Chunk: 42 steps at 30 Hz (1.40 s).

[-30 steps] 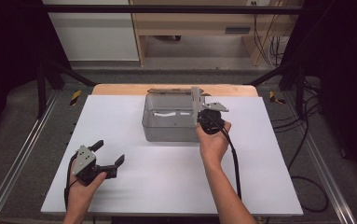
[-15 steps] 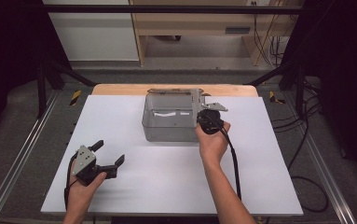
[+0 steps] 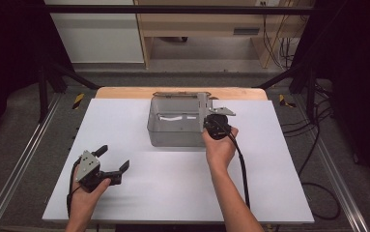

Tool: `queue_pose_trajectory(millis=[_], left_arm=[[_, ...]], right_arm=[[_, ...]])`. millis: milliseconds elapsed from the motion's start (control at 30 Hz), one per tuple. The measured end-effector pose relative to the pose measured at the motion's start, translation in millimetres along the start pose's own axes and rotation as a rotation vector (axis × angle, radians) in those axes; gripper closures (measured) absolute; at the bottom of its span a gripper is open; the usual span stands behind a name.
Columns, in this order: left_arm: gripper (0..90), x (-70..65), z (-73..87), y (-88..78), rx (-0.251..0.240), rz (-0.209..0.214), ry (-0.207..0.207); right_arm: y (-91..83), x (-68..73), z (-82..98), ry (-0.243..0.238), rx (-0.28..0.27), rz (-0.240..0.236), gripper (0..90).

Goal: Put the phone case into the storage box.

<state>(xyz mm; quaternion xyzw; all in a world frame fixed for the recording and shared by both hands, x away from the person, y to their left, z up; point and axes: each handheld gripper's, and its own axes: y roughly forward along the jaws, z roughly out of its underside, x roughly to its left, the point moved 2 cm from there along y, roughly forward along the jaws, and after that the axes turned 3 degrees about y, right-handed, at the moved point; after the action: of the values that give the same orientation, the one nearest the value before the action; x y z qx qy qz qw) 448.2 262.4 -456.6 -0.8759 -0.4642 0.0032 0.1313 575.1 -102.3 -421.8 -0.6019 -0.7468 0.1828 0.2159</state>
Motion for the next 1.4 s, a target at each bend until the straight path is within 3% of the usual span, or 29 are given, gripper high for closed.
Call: queue_pose_trajectory(millis=[1400], left_arm=[[4.0, 0.1, 0.1, 0.1, 0.002, 0.003, 0.001]], right_arm=[[5.5, -0.5, 2.1, 0.022, 0.059, 0.004, 81.2]])
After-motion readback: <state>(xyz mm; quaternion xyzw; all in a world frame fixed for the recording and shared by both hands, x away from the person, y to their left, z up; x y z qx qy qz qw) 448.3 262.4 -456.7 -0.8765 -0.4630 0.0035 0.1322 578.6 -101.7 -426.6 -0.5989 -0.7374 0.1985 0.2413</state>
